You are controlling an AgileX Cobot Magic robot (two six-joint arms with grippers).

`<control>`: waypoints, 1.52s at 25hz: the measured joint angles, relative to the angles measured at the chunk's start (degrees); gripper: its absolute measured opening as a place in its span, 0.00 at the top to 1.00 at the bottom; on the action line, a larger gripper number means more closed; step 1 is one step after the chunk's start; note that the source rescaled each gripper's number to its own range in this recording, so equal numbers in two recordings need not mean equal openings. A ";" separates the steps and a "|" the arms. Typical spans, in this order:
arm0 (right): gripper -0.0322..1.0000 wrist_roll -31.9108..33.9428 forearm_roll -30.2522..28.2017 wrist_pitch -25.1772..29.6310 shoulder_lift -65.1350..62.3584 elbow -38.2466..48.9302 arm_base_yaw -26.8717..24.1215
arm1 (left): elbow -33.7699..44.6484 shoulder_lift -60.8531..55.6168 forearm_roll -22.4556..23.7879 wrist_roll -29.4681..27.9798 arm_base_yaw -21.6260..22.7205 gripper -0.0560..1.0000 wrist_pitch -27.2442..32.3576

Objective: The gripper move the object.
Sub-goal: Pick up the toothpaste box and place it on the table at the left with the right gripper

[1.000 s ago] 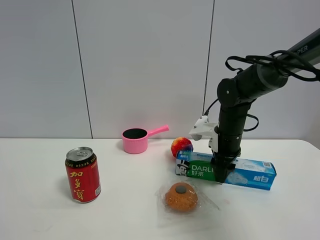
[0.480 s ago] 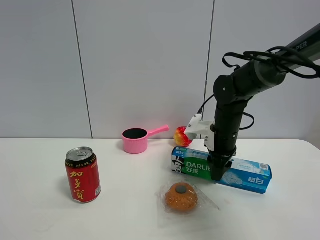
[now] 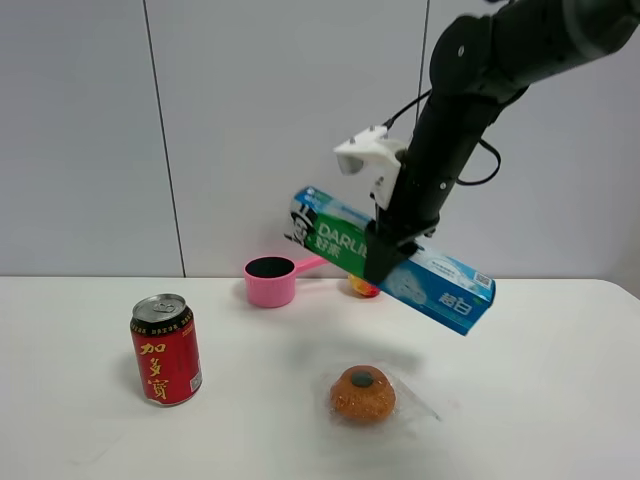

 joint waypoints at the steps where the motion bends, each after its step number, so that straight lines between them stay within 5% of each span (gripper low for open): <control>1: 0.97 1.72 1.90 -0.88 -1.49 0.00 0.70 | 0.00 0.00 0.00 0.00 0.00 0.00 0.00; 5: 0.97 7.93 6.93 -2.26 -4.84 -2.88 4.29 | 0.00 0.00 0.00 0.00 0.00 0.00 0.00; 13: 0.97 30.97 10.51 -5.50 -4.00 -21.32 12.75 | 0.00 0.00 0.00 0.00 0.00 0.00 0.00; 23: 0.97 46.38 10.68 -4.80 9.70 -41.35 18.53 | 0.00 0.00 0.00 0.00 0.00 0.00 0.00; 31: 0.97 57.84 10.80 -9.85 18.21 -44.54 18.80 | 0.00 0.00 0.00 0.00 0.00 0.00 0.00; 38: 0.97 60.21 15.69 -16.67 25.62 -44.54 18.80 | 0.00 0.00 0.00 0.00 0.00 0.00 0.00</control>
